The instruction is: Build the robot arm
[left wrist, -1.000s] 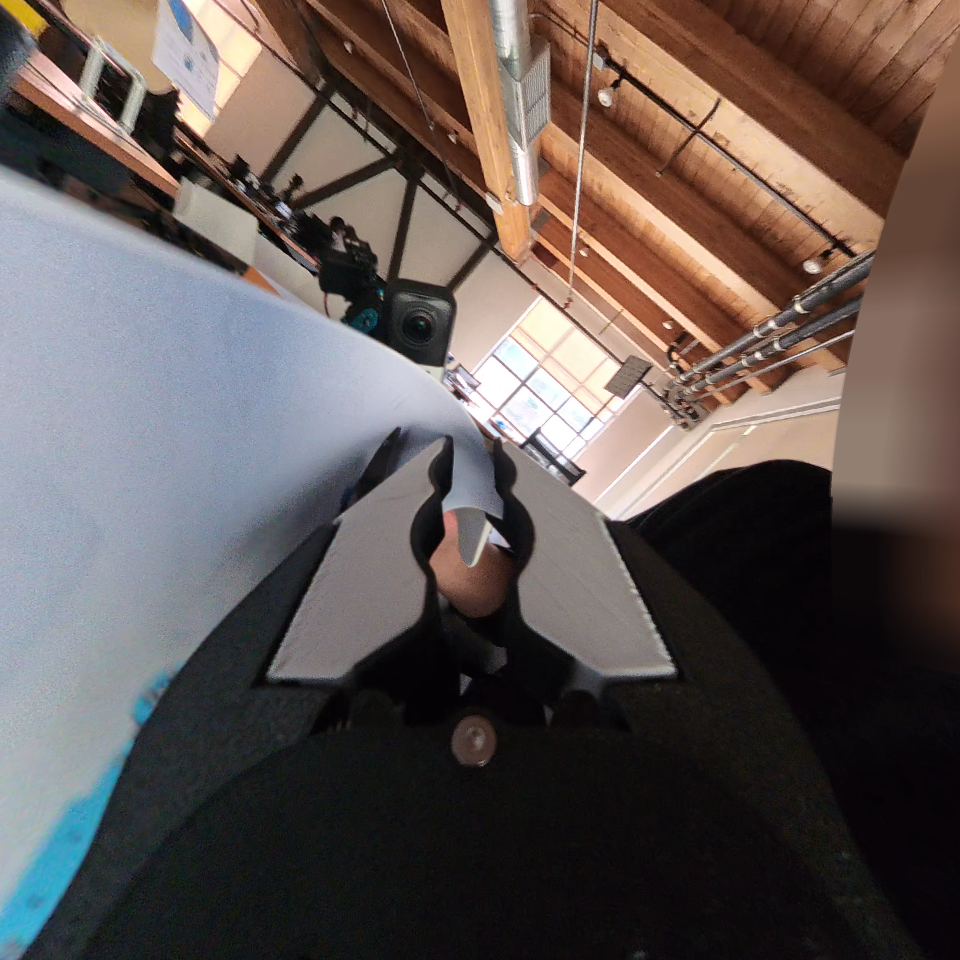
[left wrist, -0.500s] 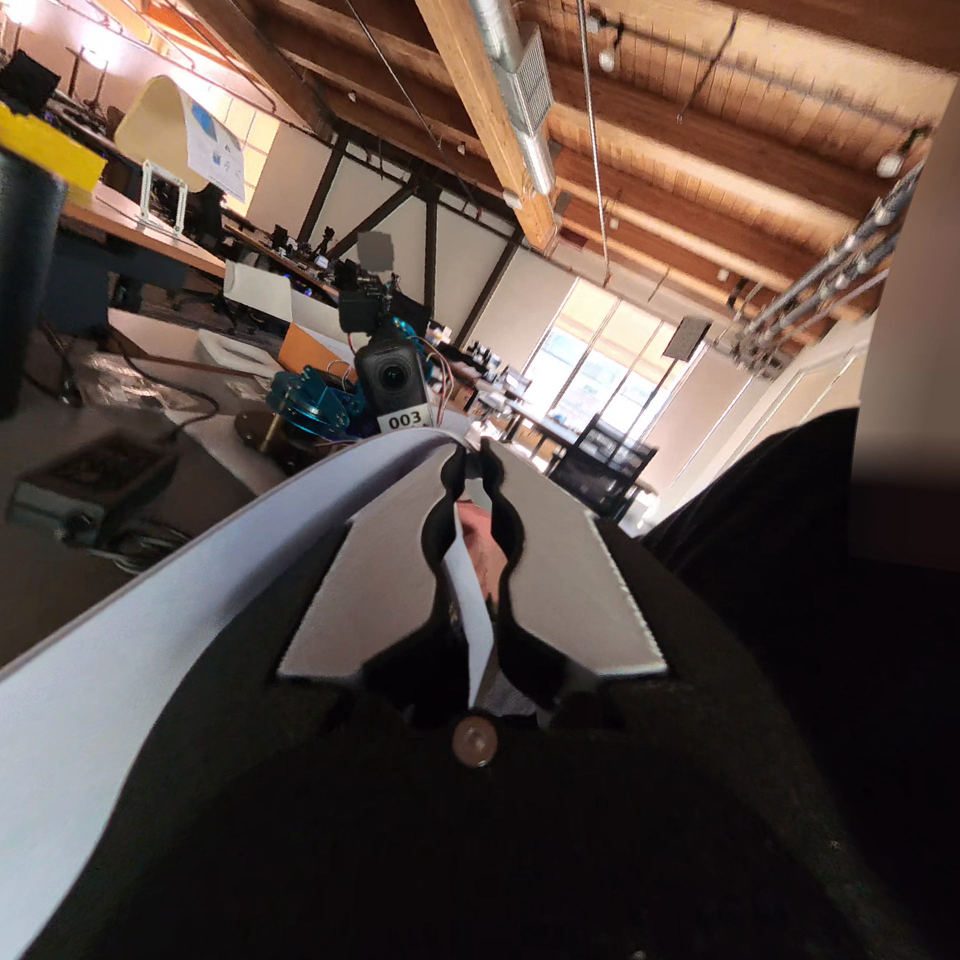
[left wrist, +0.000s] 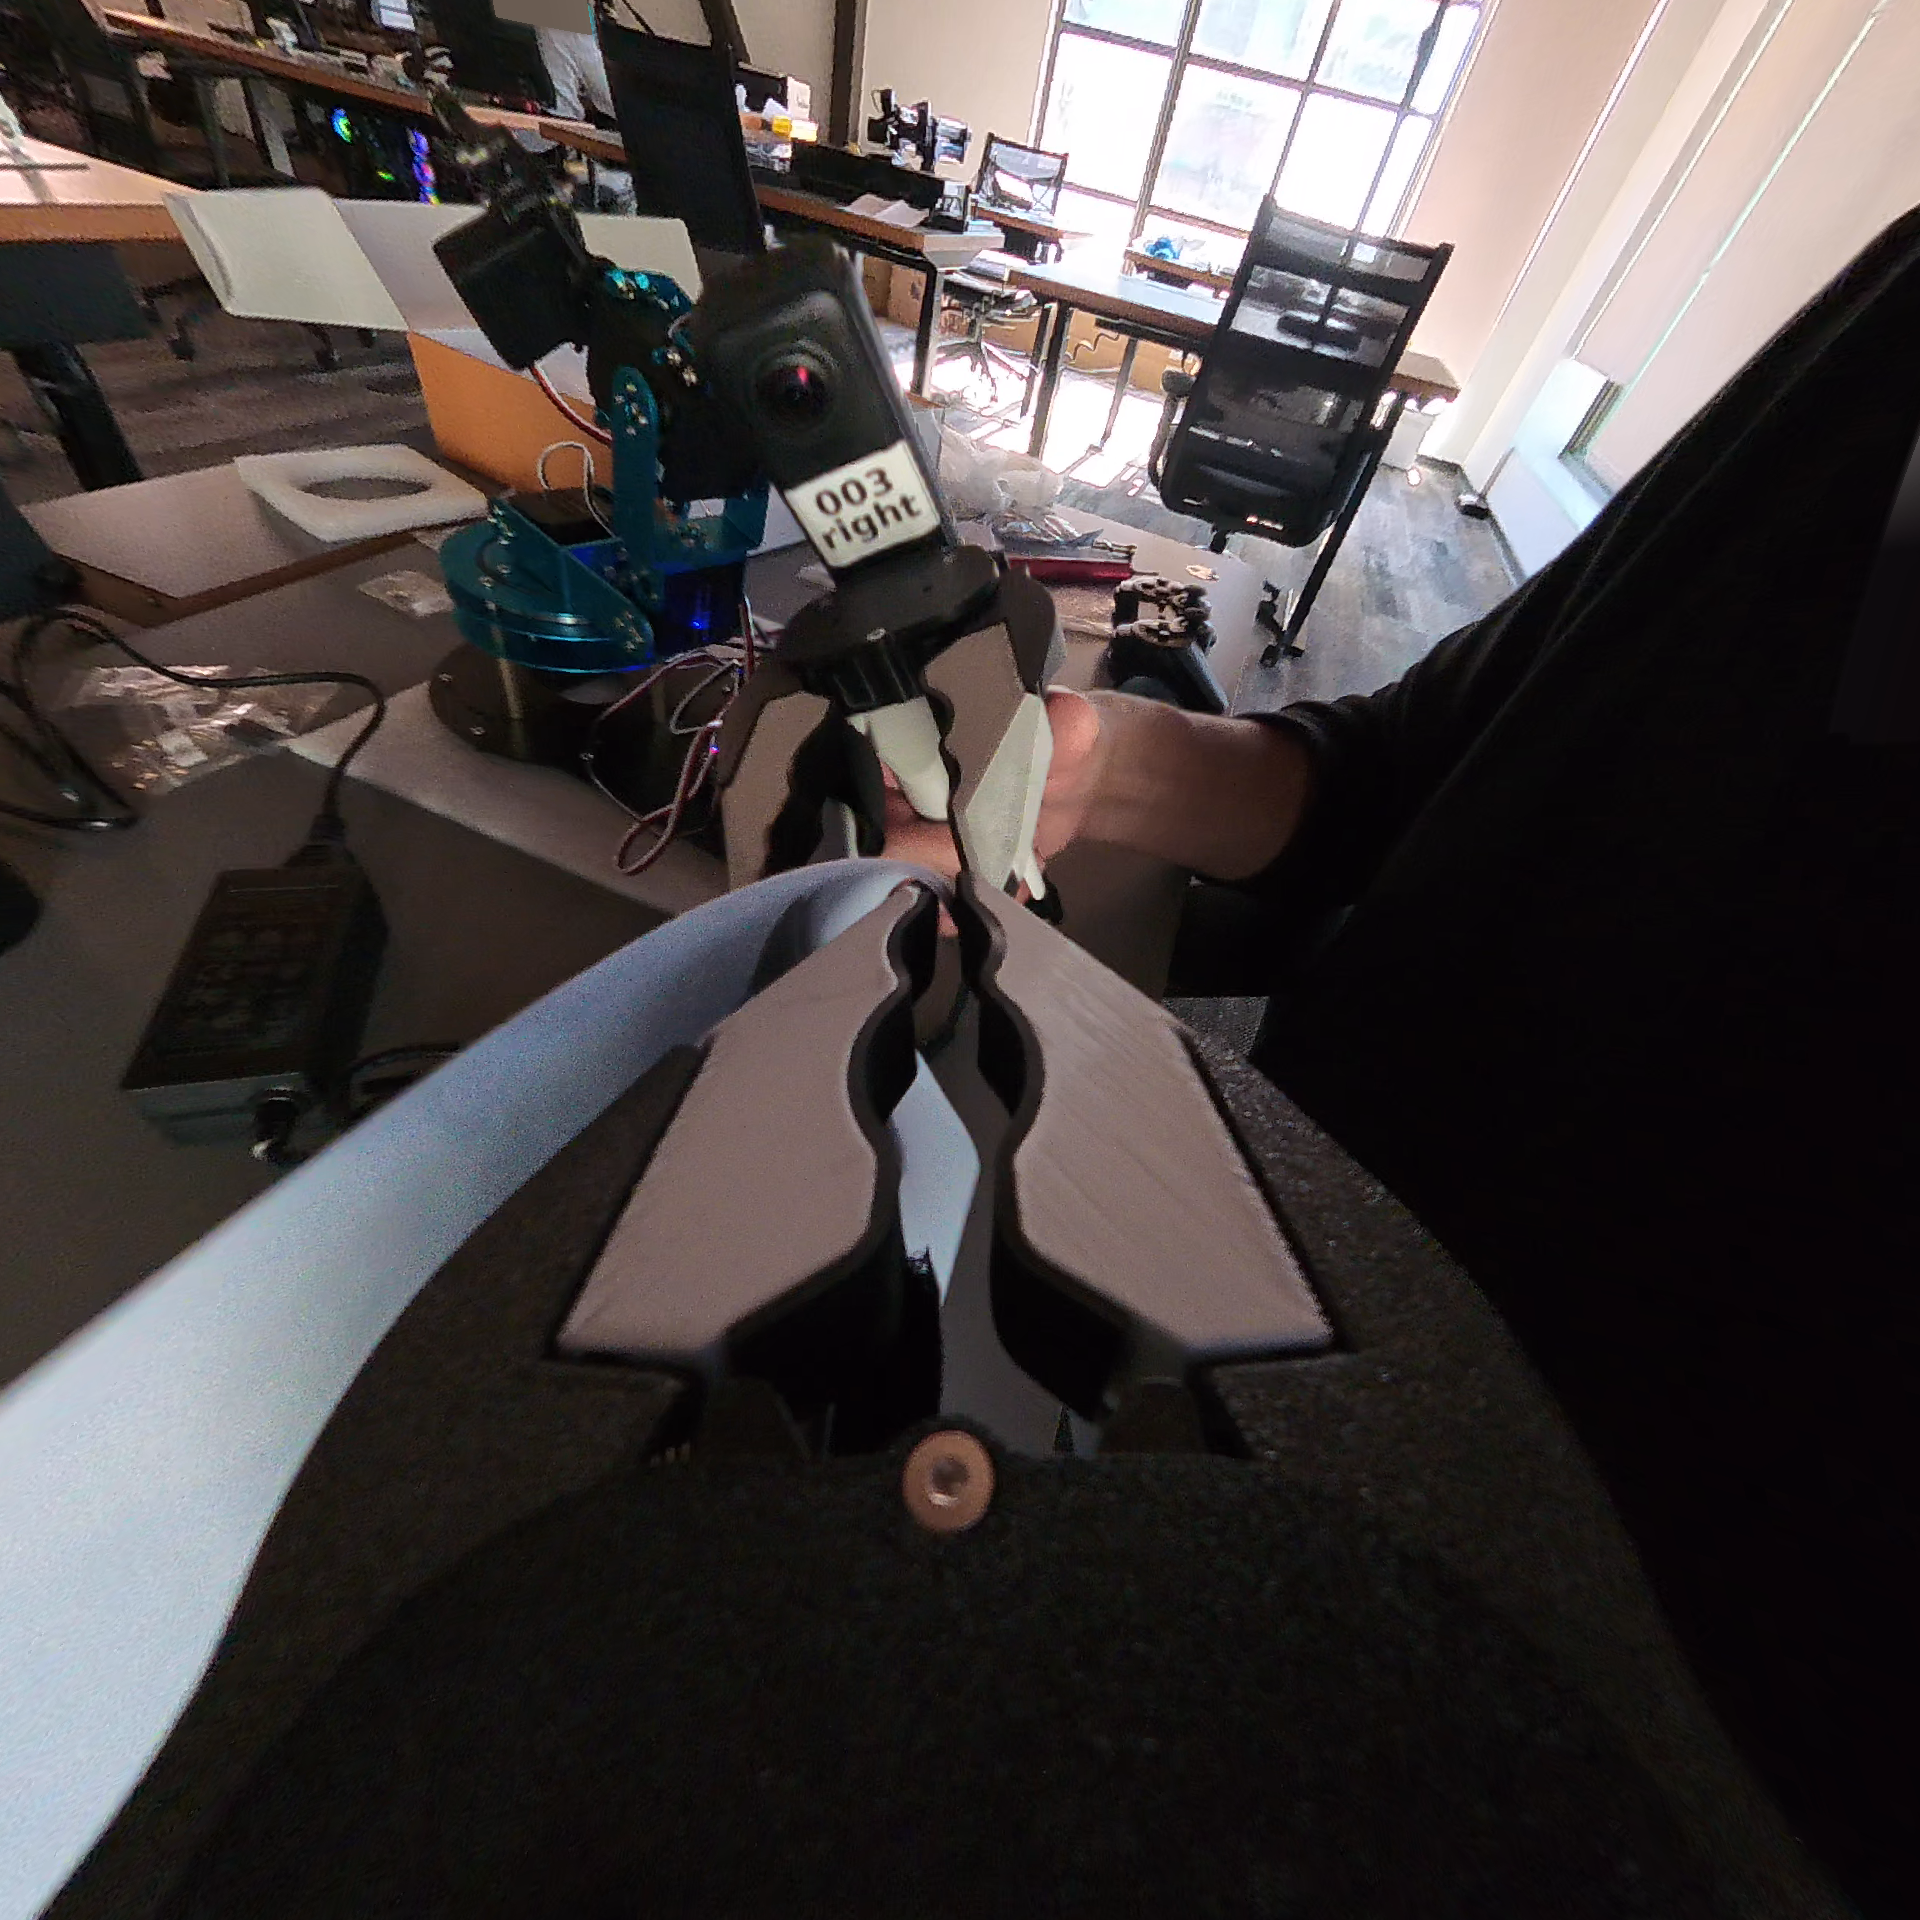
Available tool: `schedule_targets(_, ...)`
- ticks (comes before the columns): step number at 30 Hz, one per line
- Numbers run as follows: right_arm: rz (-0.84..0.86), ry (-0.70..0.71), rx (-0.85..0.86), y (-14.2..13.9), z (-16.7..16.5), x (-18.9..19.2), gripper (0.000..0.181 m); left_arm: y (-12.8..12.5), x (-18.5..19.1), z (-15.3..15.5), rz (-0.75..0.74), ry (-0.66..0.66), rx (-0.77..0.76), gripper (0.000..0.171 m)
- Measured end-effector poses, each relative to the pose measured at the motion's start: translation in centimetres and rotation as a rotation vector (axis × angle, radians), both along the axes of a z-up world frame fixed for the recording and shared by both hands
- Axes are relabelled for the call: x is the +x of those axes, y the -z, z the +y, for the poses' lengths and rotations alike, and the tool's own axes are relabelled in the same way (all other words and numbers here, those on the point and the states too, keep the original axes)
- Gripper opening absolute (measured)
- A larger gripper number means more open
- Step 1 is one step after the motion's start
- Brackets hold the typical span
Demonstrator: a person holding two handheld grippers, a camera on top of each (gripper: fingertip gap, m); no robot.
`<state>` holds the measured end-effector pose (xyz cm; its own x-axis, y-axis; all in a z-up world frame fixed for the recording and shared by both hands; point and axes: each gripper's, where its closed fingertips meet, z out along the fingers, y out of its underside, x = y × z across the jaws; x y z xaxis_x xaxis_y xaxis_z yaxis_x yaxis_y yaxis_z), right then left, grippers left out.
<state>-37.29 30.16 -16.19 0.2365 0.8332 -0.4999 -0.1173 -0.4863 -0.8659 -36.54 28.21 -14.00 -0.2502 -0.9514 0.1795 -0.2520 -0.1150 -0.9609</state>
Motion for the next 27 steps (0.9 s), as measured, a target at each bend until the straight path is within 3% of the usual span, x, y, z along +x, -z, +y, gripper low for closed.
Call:
schedule_targets(7, -0.065, -0.02, 0.029, 1.0, -0.6, 0.6, 0.033, 1.2, 0.4, -0.2, -0.068, -0.049, -0.105, 0.001)
schedule_targets(19, 0.011, 0.023, -0.061, 1.6, -0.4, 0.9, 0.028, 3.1, -1.9, 0.2, -0.169, -0.19, -0.351, 0.001)
schedule_targets(22, -0.046, 0.029, 0.007, 1.2, -1.1, -0.4, 0.03, 2.9, -1.8, 0.4, -0.185, -0.226, -0.415, 0.039)
schedule_targets(24, -0.112, 0.03, 0.058, 1.2, -1.6, -1.2, 0.031, 2.2, -1.9, 0.2, -0.223, -0.21, -0.436, 0.038)
schedule_targets(27, -0.161, 0.041, 0.1, 0.7, -1.9, -1.6, 0.032, 1.0, -2.2, -0.1, -0.282, -0.208, -0.424, 0.022)
